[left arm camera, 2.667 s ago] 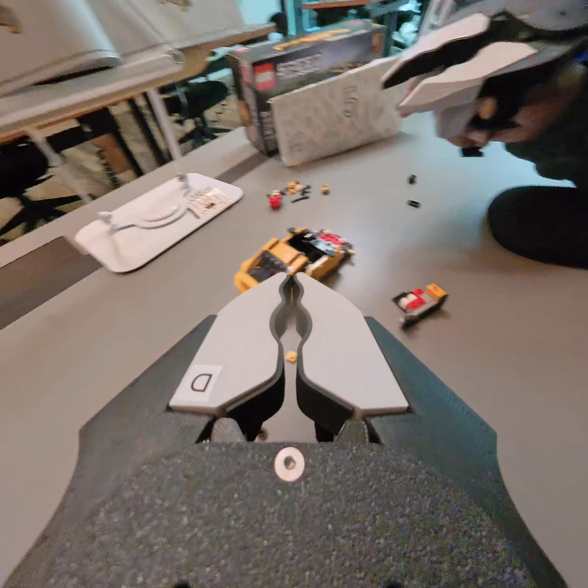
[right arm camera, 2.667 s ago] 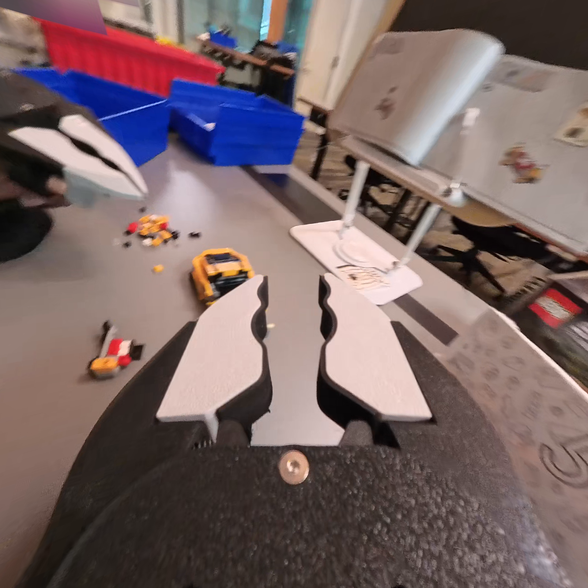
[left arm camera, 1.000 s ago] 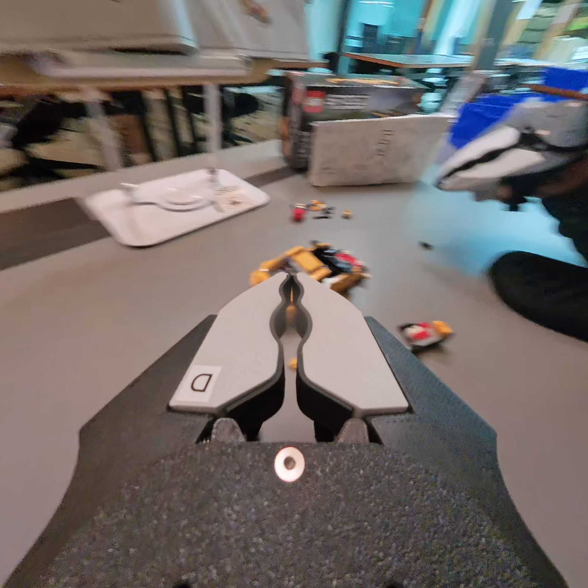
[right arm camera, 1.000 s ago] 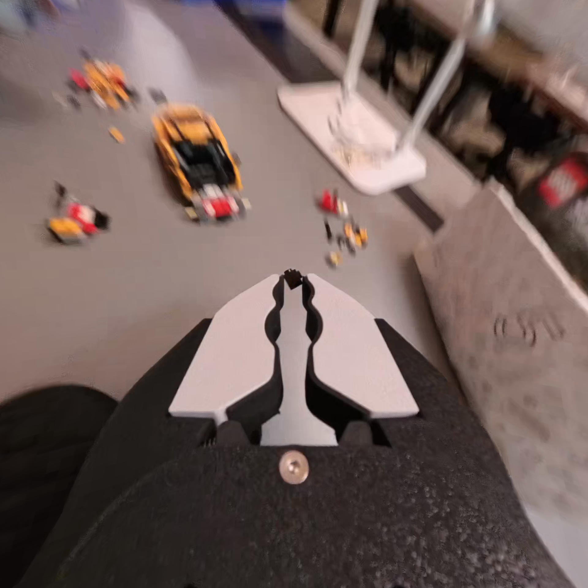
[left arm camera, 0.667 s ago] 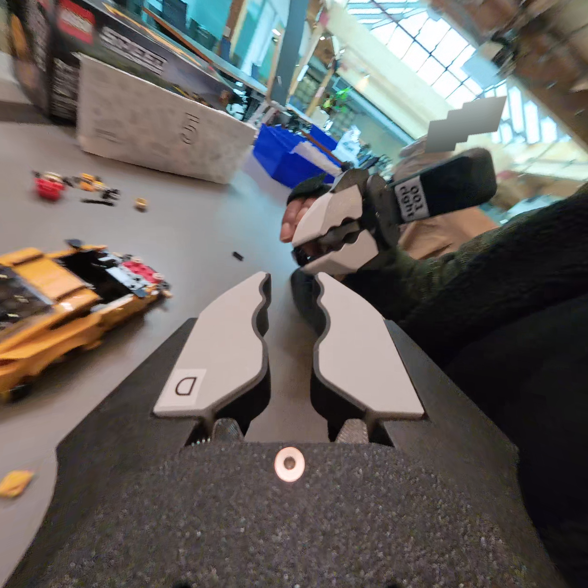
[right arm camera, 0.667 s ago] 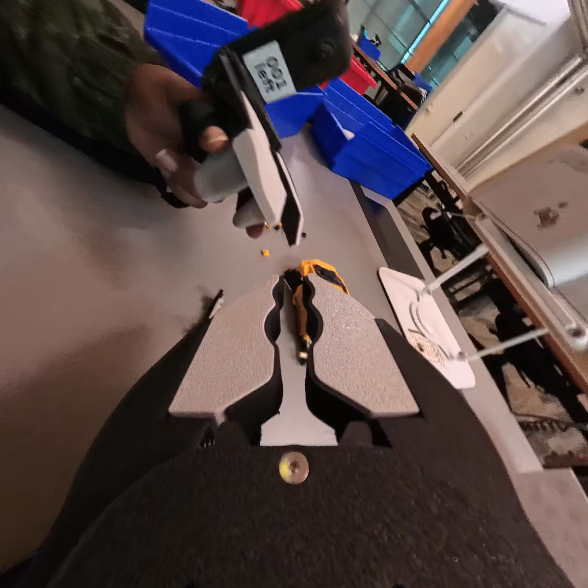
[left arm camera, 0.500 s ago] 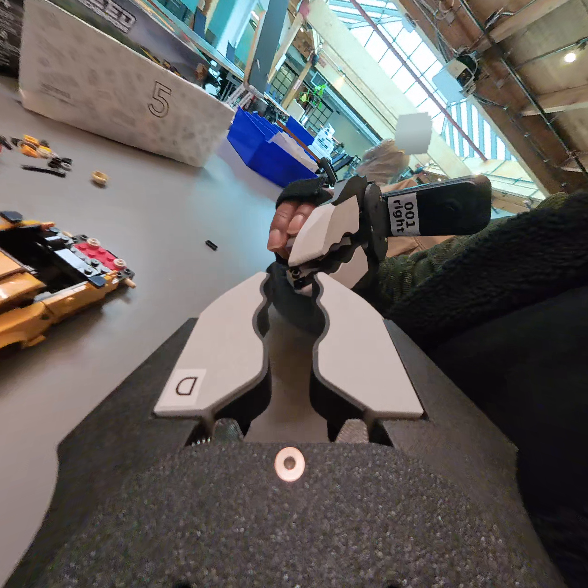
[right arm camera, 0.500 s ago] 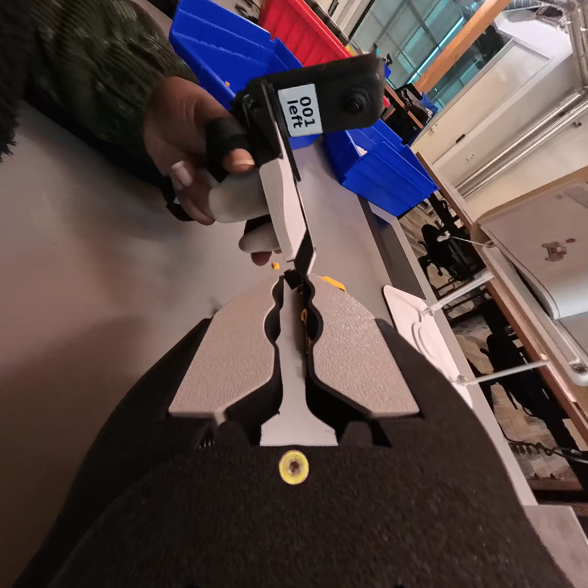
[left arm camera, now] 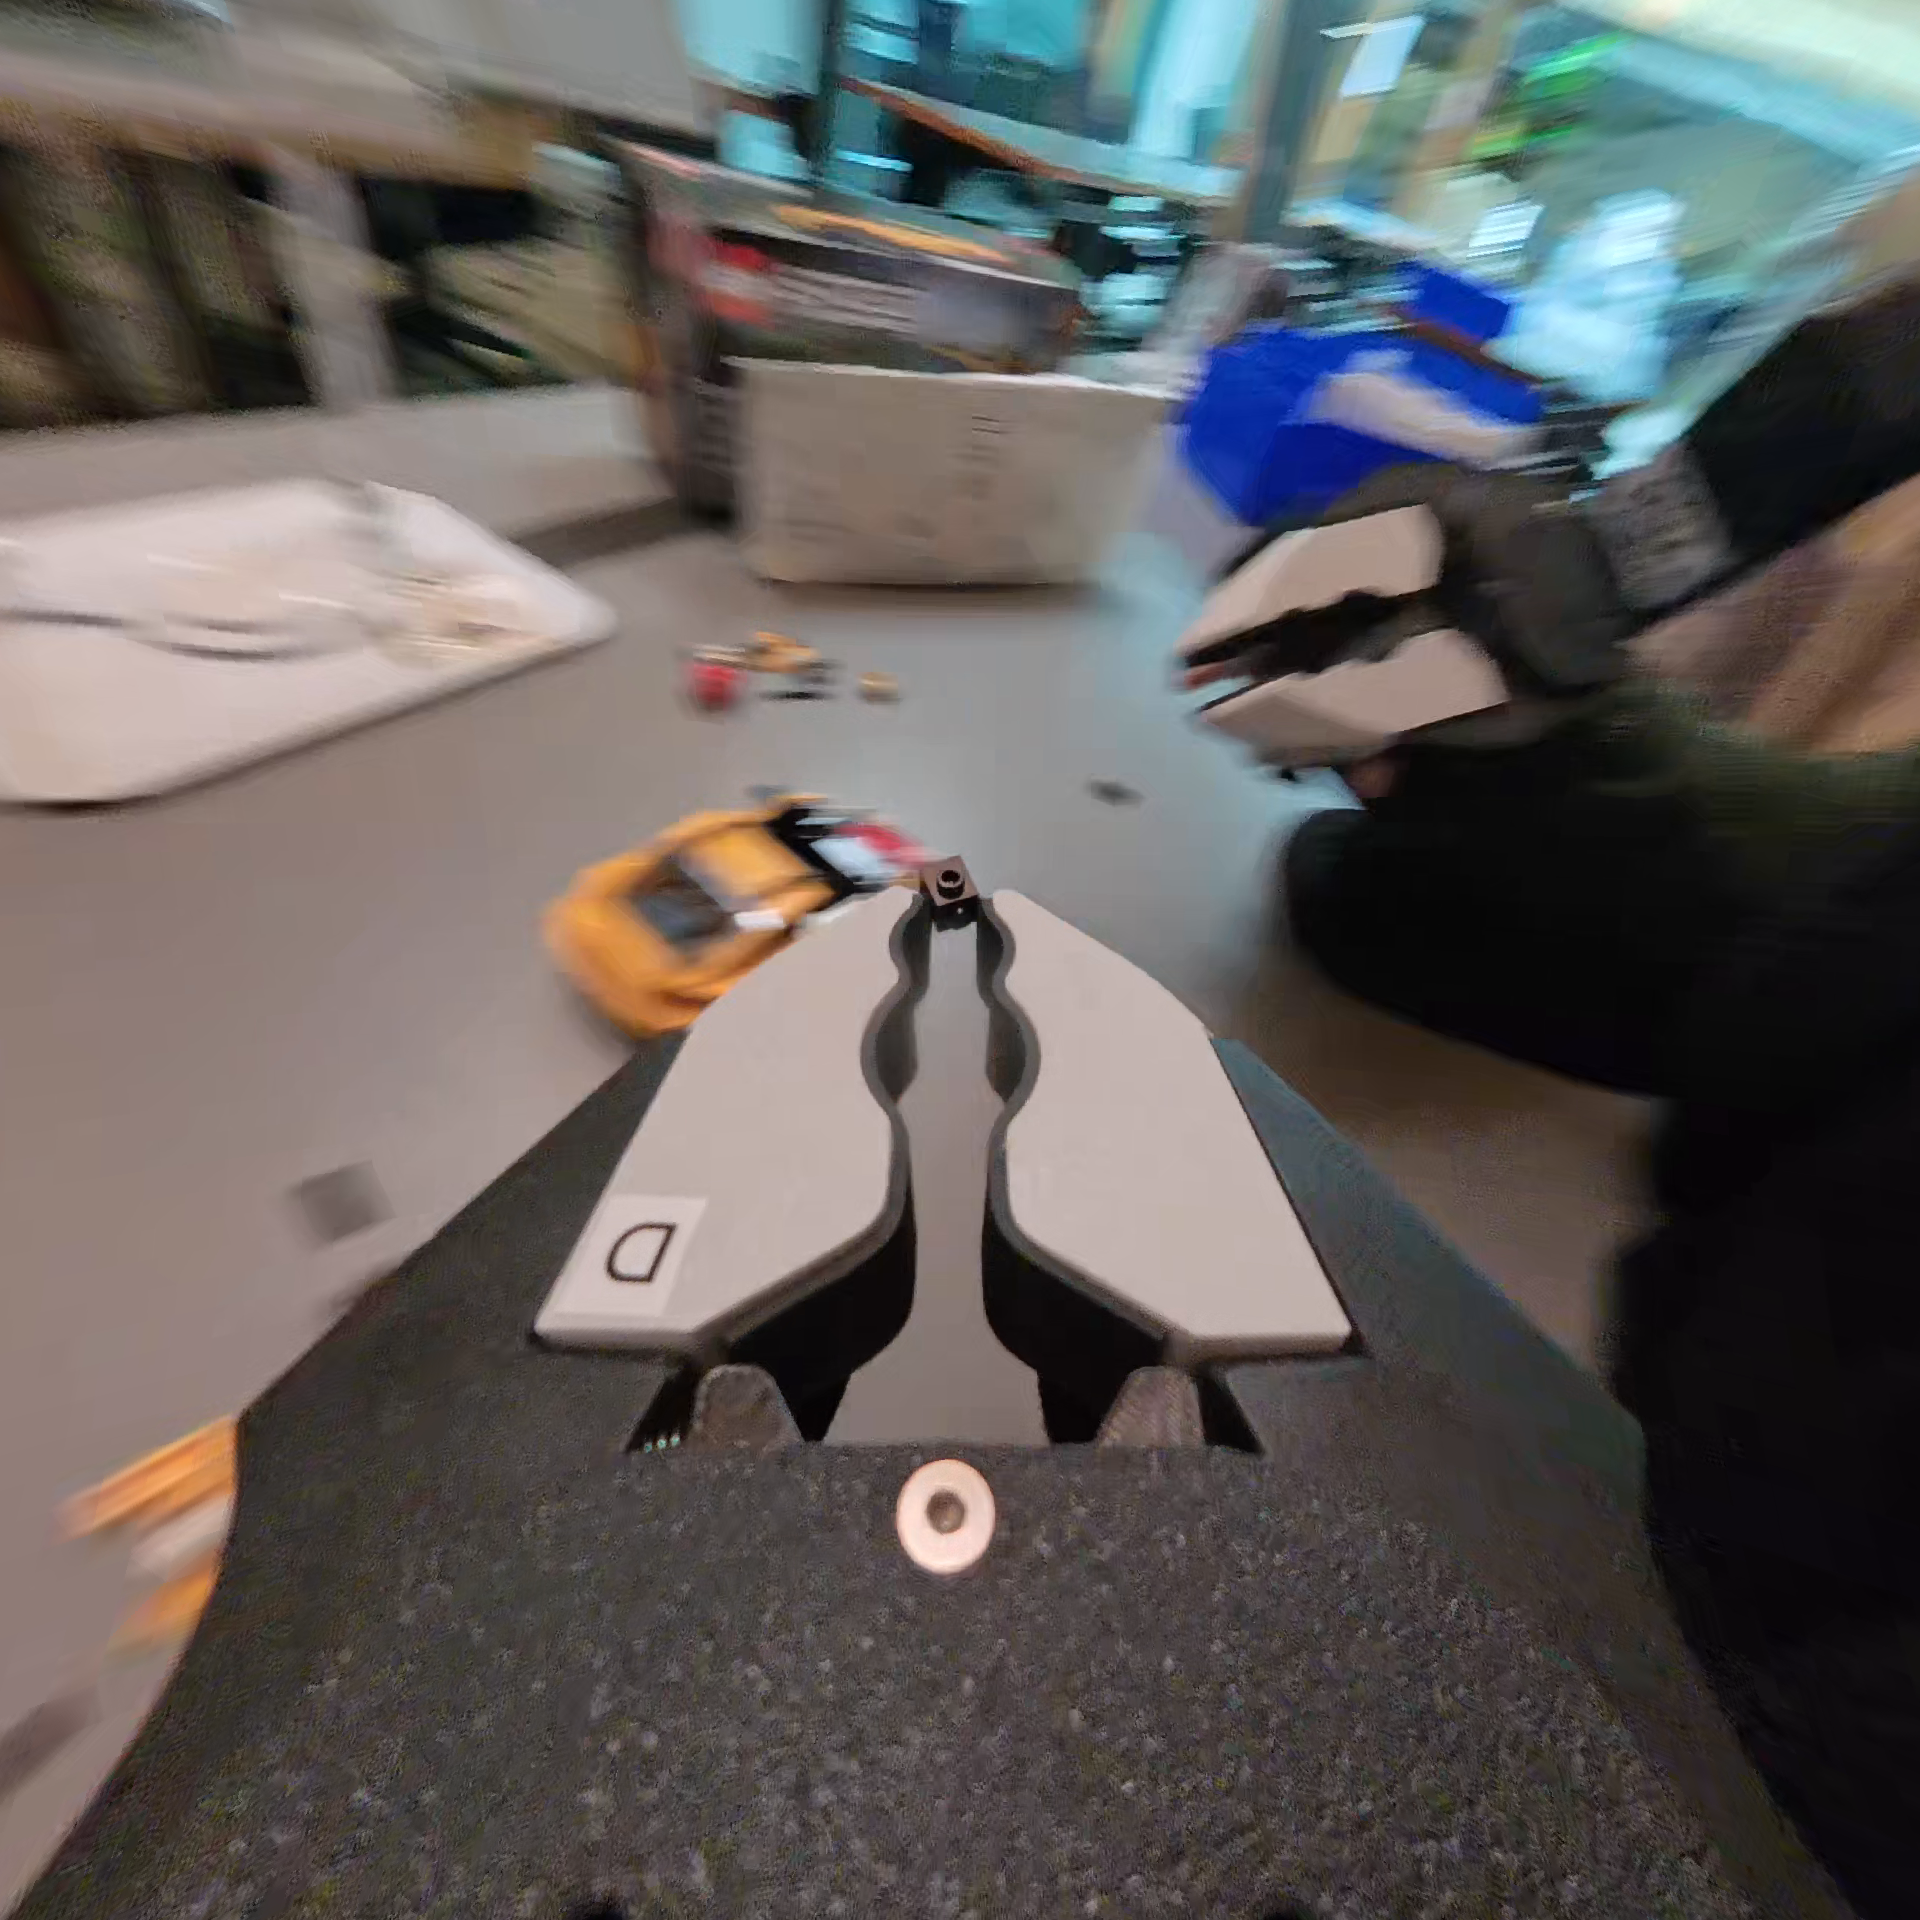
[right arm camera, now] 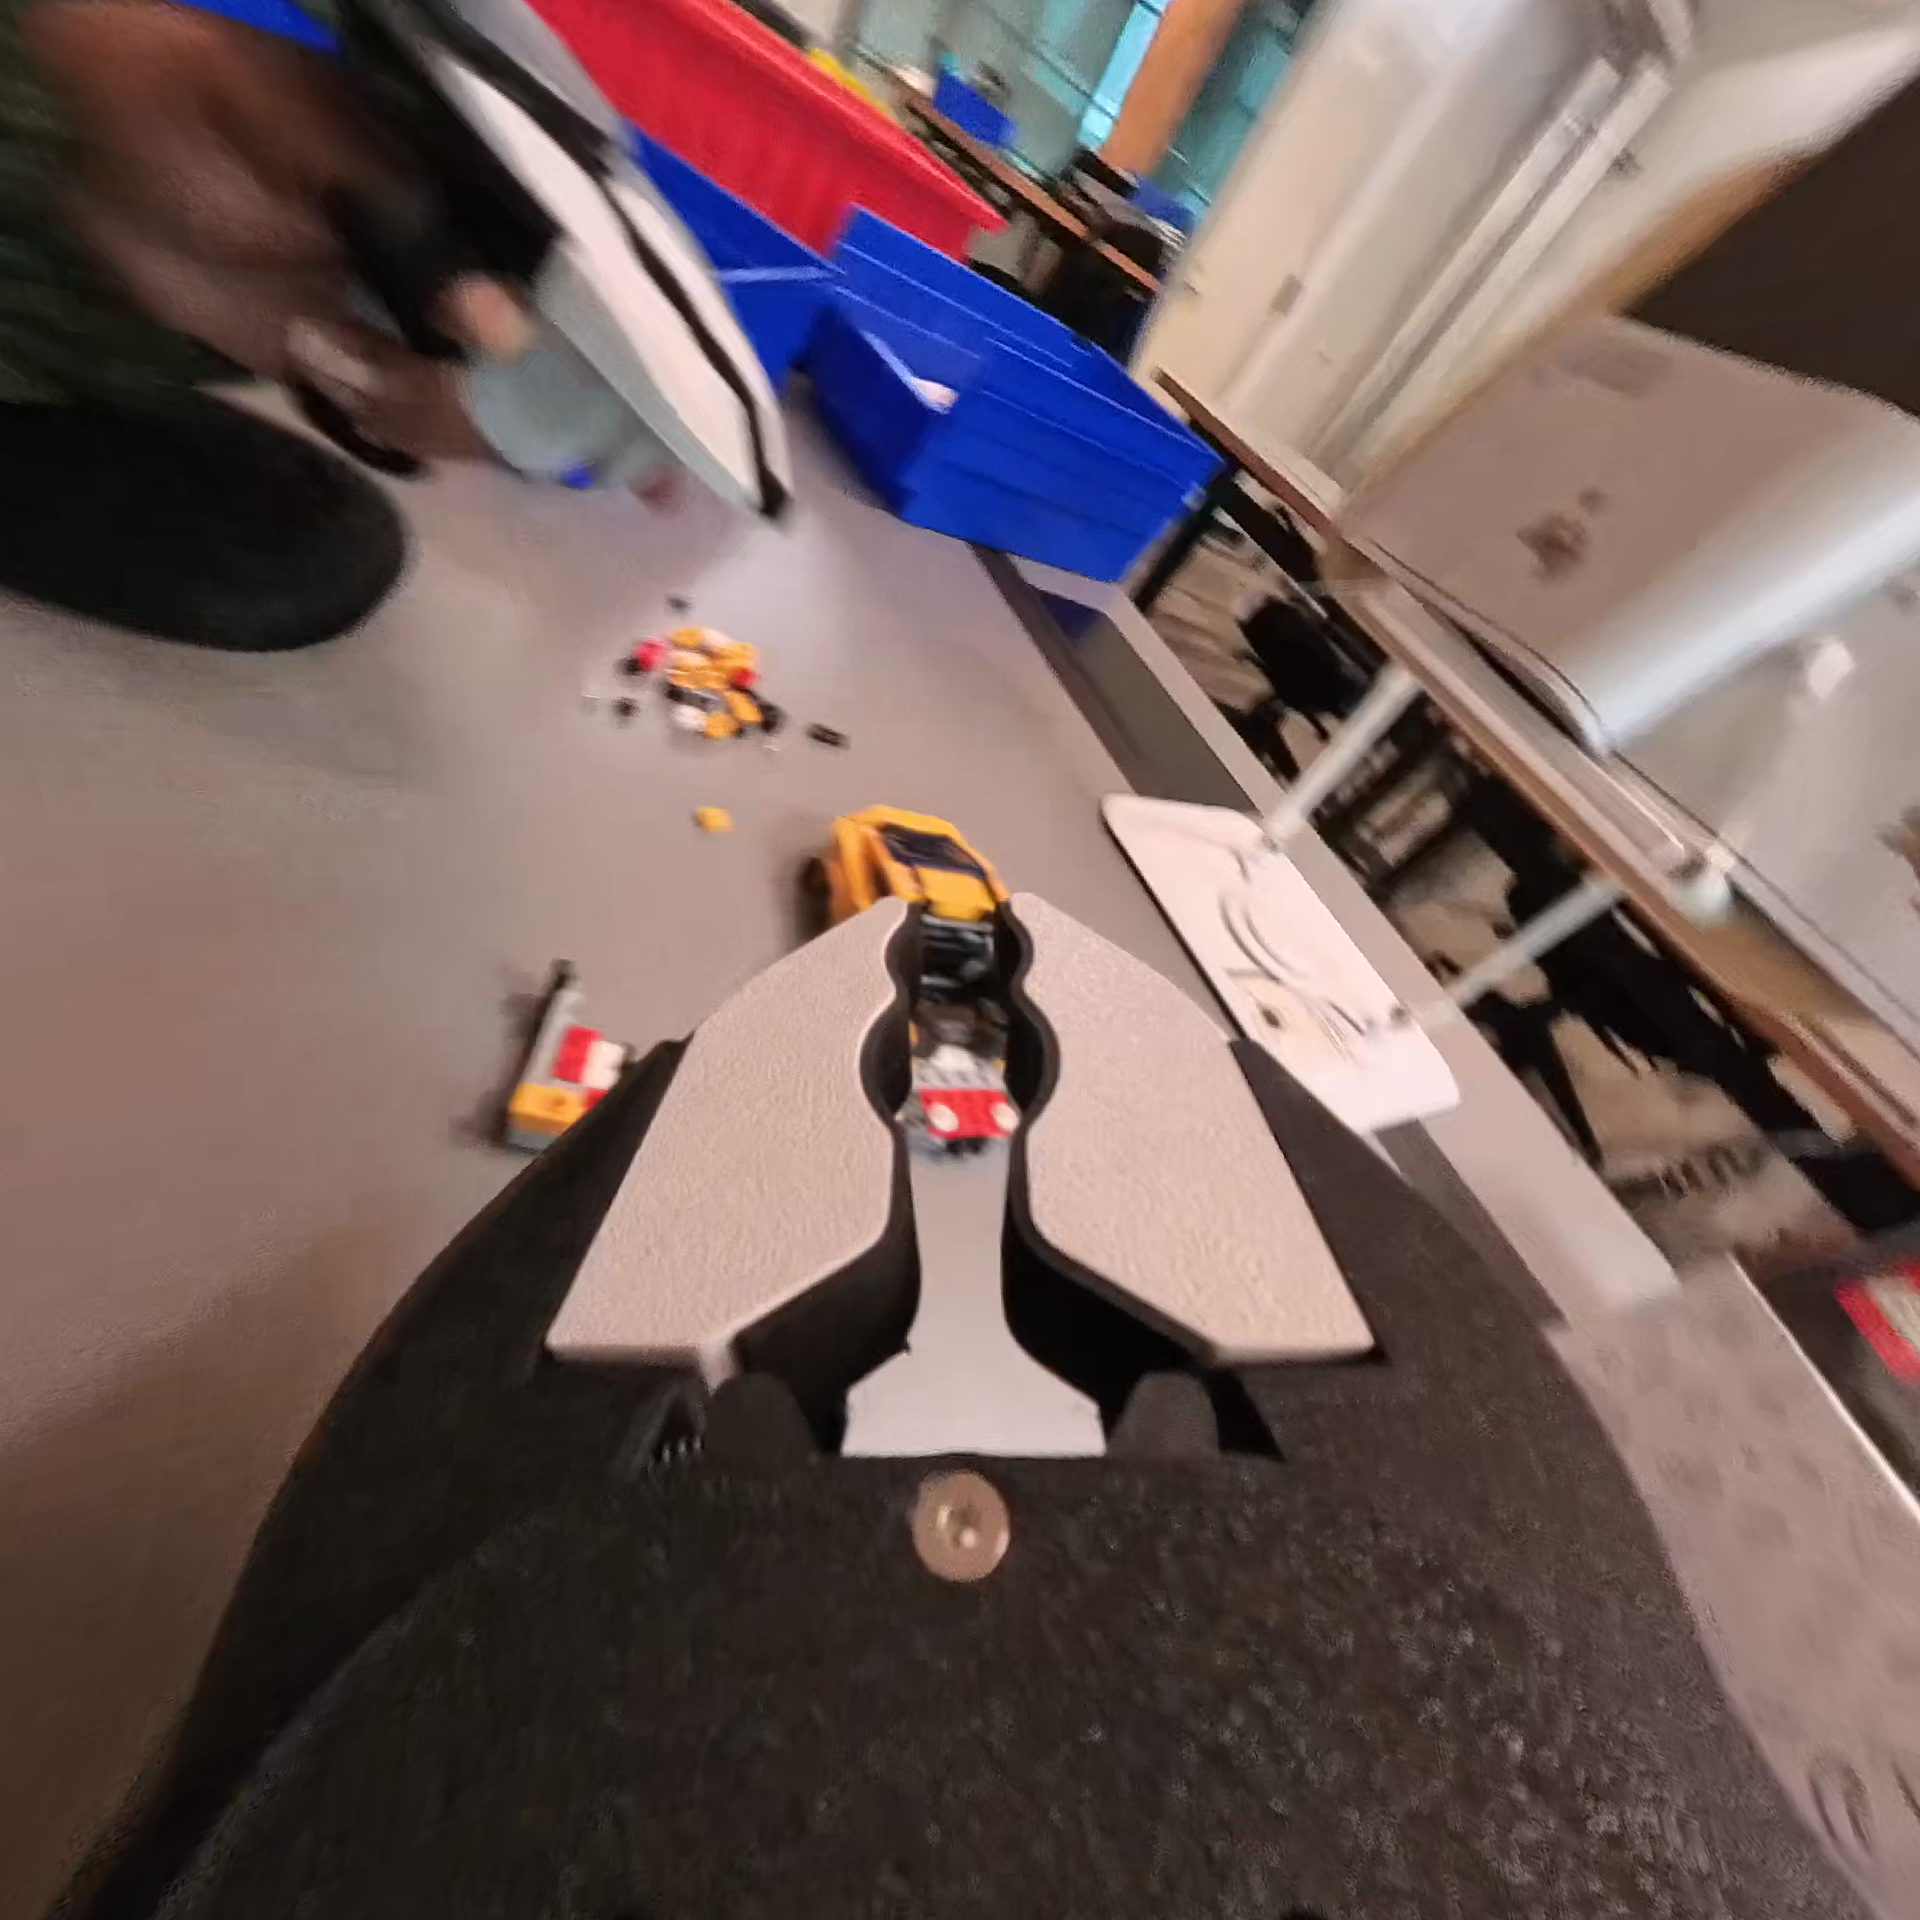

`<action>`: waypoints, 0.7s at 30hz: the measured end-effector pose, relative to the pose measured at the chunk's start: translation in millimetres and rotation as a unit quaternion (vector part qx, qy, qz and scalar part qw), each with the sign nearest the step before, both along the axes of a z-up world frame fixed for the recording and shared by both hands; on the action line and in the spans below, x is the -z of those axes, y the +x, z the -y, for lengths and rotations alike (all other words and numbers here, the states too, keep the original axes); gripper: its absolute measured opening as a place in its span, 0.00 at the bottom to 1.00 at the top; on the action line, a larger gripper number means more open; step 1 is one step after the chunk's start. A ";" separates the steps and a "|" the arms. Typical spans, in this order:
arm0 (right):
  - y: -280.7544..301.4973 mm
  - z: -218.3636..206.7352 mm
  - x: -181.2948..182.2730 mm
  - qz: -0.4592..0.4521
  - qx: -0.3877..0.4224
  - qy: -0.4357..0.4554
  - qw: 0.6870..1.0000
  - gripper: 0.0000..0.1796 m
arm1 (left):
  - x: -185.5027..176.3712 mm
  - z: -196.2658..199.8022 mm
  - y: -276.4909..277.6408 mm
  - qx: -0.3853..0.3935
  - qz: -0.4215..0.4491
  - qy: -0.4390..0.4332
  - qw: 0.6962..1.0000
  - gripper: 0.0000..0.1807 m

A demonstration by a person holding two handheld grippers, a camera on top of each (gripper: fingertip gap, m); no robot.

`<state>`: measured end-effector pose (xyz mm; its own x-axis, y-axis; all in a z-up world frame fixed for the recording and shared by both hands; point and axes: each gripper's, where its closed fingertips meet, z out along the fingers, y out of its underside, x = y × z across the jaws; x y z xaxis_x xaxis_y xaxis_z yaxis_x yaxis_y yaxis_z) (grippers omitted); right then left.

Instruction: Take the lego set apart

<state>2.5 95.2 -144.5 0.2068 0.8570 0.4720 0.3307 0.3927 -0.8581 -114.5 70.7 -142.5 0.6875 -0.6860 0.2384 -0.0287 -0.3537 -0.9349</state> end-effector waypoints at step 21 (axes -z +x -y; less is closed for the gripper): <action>37.2 -61.6 1.2 -0.048 0.132 -0.097 0.985 0.07 | 53.4 54.1 -298.5 -0.436 -0.287 -0.149 0.840 0.23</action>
